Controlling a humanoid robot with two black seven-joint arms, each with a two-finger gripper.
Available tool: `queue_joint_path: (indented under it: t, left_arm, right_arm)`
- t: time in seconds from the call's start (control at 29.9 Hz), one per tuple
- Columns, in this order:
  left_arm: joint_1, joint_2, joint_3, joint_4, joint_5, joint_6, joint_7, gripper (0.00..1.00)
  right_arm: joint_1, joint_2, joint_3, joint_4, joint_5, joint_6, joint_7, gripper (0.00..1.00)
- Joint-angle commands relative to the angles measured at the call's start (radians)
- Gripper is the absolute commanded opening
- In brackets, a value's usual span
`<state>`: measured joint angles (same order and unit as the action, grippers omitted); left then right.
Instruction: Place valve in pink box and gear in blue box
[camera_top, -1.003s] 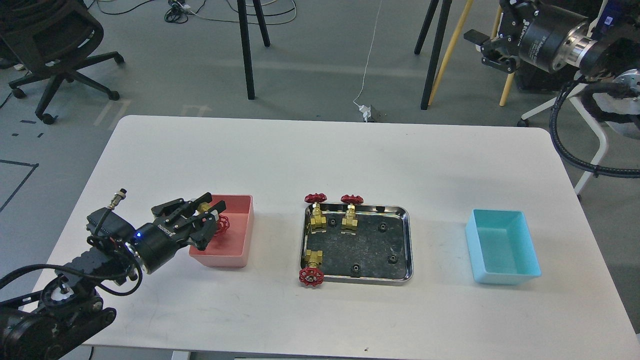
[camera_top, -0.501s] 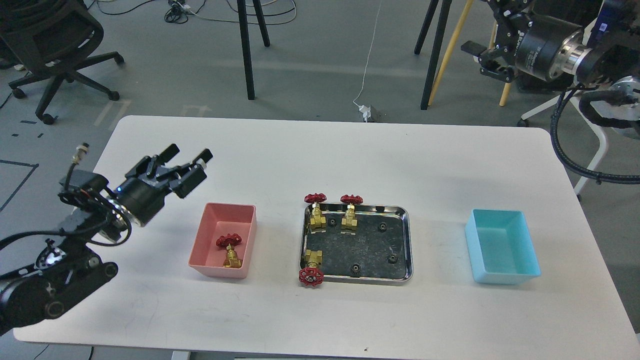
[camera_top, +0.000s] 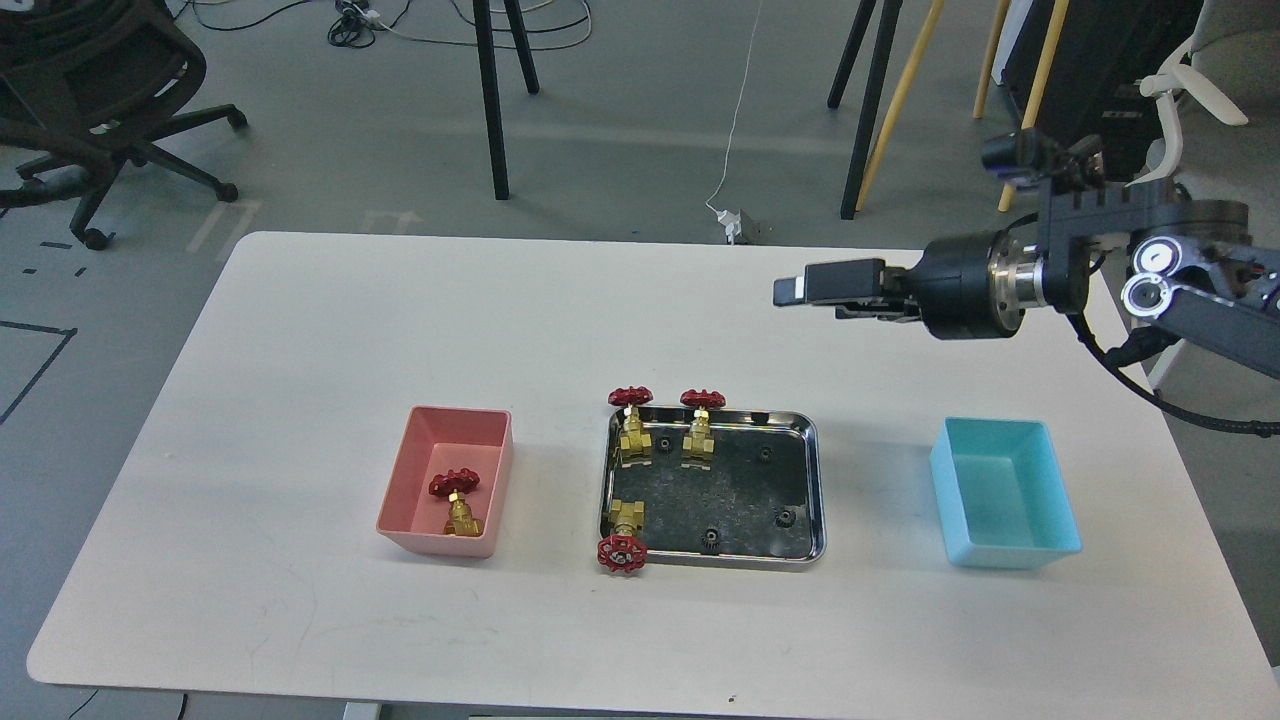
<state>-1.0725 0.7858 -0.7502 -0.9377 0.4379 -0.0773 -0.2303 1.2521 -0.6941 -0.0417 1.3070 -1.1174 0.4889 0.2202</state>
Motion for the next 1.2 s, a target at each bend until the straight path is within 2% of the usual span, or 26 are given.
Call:
queue_joint_path:
  t: [0.0, 0.13, 0.23, 0.37, 0.77, 1.04, 1.17]
  left_arm:
    - [-0.041, 0.003, 0.002, 0.033, -0.018, 0.001, 0.002, 0.99]
    - [-0.044, 0.006, -0.001, 0.034, -0.018, 0.008, 0.003, 0.99]
    - [-0.047, 0.006, -0.003, 0.043, -0.019, 0.008, 0.003, 0.99]
    - [-0.058, 0.007, -0.003, 0.068, -0.019, 0.010, 0.003, 0.99]
    - [-0.121, 0.027, 0.003, 0.126, -0.021, 0.016, 0.003, 0.99]
    - [-0.129, 0.029, 0.002, 0.134, -0.019, 0.018, 0.002, 0.99]
    - [-0.130, 0.029, 0.003, 0.134, -0.019, 0.019, 0.002, 0.99]
  right_arm:
    - [0.052, 0.007, -0.131, 0.044, -0.116, 0.000, 0.016, 1.00]
    - [0.084, 0.059, -0.242, 0.041, -0.208, 0.000, 0.016, 1.00]
    - [0.102, 0.120, -0.306, 0.025, -0.289, 0.000, 0.036, 1.00]
    - [0.112, 0.214, -0.354, -0.051, -0.326, 0.000, 0.048, 1.00]
    - [0.050, 0.499, -0.445, -0.284, -0.329, 0.000, 0.047, 0.99]
    - [0.020, 0.556, -0.463, -0.357, -0.344, 0.000, 0.050, 0.94]
    - [0.020, 0.556, -0.477, -0.368, -0.366, 0.000, 0.068, 0.90]
